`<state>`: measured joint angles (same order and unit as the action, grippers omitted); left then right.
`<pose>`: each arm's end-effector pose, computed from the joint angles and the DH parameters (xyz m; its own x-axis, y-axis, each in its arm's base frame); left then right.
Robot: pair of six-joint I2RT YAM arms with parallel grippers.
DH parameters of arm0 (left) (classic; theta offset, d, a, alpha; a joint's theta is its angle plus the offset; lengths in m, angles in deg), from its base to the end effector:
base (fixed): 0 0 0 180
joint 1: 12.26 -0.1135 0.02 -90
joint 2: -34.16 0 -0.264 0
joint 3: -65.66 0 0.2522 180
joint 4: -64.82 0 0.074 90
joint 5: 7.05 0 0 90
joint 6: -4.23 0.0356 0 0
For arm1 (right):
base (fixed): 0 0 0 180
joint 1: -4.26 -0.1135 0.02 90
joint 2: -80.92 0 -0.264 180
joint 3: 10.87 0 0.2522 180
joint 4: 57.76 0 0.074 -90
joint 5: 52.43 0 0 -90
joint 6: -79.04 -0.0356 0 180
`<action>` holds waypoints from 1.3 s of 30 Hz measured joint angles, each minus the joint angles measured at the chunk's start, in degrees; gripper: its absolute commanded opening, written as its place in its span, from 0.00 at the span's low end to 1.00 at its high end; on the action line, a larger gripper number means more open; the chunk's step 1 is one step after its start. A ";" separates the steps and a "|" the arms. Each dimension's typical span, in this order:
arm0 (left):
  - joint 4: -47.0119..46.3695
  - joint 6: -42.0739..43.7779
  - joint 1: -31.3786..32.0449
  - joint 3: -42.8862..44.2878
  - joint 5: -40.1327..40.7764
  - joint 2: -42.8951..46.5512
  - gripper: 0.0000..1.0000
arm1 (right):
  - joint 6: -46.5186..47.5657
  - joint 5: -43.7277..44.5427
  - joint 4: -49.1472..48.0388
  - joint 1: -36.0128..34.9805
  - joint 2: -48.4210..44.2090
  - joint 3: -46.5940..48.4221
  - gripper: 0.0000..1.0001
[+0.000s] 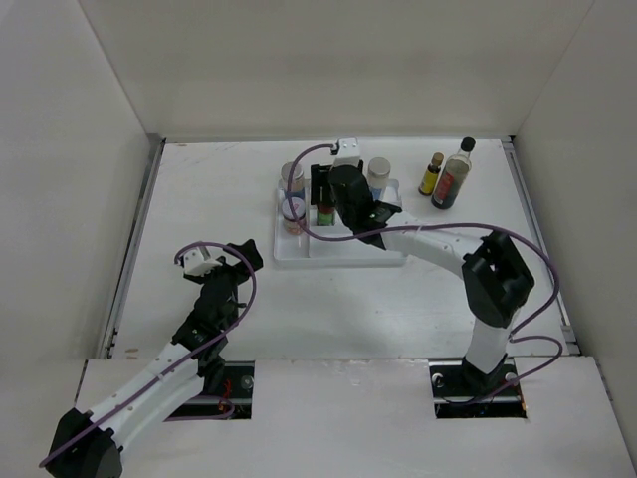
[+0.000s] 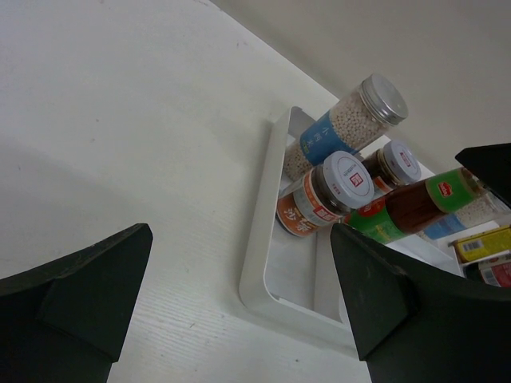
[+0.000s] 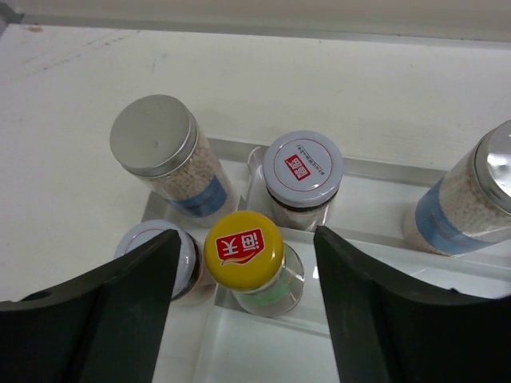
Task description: Organize the condiment bottles
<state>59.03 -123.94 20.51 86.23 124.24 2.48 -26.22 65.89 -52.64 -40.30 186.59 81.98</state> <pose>0.1331 -0.0577 0.1942 0.0288 -0.5708 -0.8206 -0.1628 0.8073 -0.5672 0.3235 0.2949 0.2793 -0.2897 0.0399 -0.9563 -0.2279 0.9675 0.1094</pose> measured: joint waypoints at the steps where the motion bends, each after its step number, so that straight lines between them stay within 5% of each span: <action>1: 0.00 0.00 -0.11 0.00 0.00 0.00 0.97 | -0.02 0.02 -0.07 -0.07 -0.81 -0.35 0.82; 4: -0.02 -0.02 -0.13 0.00 -0.02 0.02 0.97 | 0.28 -0.07 -0.37 -0.09 -5.51 -3.19 0.91; 9: -0.46 -0.26 -0.13 0.00 -0.28 -0.57 0.97 | 0.87 -0.74 -0.39 2.47 -21.14 -10.14 0.94; 15: -1.44 -0.72 -0.13 -0.11 -1.20 -2.40 0.97 | 0.94 0.92 -0.50 22.99 -34.05 -11.87 0.94; 19: -2.01 -0.85 -0.28 -0.28 -1.46 -2.62 0.97 | 0.94 2.01 0.92 32.06 -31.32 -11.85 0.94; 31: -3.21 -0.92 -0.50 -0.42 -1.86 -4.00 0.98 | 1.11 -0.63 7.13 38.99 -17.14 -7.39 0.87; 37: -4.37 -0.98 -0.50 -0.44 -2.21 -5.18 0.98 | 1.14 -2.69 6.51 39.52 -12.28 -4.37 0.68; 39: -4.57 -1.03 -0.50 -0.44 -2.32 -5.64 0.98 | 1.16 -3.34 6.54 39.74 -10.95 -4.17 0.53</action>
<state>54.46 -124.97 20.01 85.79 121.93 -3.16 -25.07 62.54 -46.10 -0.56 175.64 77.80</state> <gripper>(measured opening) 0.975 0.651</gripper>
